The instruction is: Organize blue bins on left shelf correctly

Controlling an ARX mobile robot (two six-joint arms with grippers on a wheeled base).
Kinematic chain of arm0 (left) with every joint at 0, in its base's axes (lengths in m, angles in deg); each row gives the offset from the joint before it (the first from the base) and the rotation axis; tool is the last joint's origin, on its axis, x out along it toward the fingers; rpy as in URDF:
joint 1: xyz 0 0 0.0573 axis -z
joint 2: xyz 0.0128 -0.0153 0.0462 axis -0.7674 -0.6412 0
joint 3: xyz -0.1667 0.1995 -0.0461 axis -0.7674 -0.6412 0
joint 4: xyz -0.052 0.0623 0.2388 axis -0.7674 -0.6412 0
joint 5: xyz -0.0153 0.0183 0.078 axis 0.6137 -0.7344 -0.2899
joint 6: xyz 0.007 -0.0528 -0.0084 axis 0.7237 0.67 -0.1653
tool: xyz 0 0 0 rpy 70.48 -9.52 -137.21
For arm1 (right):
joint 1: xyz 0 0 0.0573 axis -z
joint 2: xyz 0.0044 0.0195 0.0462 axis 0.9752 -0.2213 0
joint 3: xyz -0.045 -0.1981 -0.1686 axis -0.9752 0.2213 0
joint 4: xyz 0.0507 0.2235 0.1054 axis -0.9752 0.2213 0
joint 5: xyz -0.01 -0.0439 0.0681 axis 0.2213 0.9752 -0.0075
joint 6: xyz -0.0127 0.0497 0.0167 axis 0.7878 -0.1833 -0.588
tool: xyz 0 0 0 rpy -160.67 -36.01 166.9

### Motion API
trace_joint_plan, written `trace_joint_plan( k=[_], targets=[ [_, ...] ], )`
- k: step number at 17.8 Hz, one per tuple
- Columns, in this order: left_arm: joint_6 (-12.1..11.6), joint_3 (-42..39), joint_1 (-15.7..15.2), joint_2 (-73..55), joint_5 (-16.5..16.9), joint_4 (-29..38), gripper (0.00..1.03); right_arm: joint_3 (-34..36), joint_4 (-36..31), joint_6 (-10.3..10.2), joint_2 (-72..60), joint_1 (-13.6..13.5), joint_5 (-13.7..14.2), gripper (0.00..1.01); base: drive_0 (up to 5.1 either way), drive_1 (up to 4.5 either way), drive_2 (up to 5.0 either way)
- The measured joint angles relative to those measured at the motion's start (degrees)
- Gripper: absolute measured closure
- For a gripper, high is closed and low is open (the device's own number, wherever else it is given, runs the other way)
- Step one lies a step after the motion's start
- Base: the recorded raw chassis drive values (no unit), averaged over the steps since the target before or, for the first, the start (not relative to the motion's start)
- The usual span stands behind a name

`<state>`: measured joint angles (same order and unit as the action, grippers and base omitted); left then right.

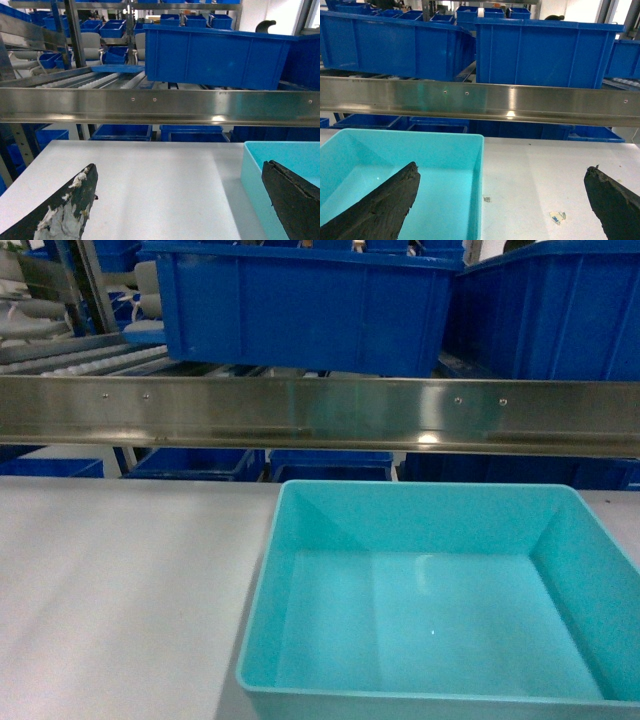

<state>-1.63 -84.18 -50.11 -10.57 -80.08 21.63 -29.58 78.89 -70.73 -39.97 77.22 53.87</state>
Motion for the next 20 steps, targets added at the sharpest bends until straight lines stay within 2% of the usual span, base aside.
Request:
trace_joint_plan(
  k=[20],
  targets=[
    [0.0,0.0,0.0,0.0,0.0,0.0,0.05,0.0,0.0,0.0,0.0,0.0,0.0,0.03,0.0,0.00,0.0]
  ],
)
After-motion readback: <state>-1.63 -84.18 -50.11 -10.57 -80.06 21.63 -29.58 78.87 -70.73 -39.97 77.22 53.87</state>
